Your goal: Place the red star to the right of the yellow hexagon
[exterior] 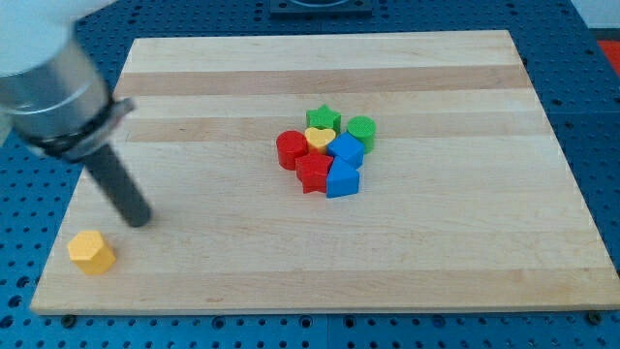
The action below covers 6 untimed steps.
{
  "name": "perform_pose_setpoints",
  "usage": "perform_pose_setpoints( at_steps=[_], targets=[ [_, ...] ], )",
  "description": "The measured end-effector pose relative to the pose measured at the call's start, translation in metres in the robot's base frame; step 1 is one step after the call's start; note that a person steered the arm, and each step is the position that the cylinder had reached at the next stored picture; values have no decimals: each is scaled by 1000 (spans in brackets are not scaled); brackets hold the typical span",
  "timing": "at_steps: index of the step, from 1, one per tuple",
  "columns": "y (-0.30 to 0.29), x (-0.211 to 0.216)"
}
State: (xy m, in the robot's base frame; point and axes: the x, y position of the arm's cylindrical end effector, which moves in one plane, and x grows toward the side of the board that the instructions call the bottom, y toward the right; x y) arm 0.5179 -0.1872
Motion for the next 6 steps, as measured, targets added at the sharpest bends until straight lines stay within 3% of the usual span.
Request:
perform_pose_setpoints(
  at_steps=[4,6],
  targets=[
    [327,-14],
    [279,-49]
  ],
)
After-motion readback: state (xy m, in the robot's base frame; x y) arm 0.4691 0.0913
